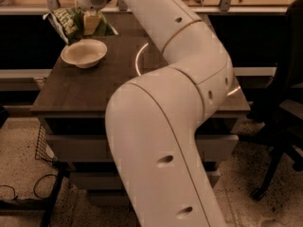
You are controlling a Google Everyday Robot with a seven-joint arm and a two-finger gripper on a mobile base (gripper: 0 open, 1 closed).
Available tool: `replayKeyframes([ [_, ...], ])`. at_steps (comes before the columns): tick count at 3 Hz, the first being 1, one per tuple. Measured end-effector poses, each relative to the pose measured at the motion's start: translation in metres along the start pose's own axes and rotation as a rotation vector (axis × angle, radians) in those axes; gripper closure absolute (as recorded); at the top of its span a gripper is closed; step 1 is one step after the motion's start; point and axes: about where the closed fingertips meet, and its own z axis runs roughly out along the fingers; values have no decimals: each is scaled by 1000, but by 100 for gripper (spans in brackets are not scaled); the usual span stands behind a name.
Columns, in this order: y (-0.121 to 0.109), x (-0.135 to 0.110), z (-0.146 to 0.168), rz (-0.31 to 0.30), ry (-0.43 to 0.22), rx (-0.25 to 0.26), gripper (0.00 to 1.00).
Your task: Place green jalapeno chip bag into paper bowl
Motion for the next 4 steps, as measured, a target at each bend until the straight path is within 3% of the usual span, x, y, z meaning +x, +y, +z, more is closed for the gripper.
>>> replayKeyframes([
  [1,7,-14,13,-27,12,-52,100],
  [3,25,-19,41,-26,59,-147,100],
  [4,24,-19,46,-26,60,-149,86],
])
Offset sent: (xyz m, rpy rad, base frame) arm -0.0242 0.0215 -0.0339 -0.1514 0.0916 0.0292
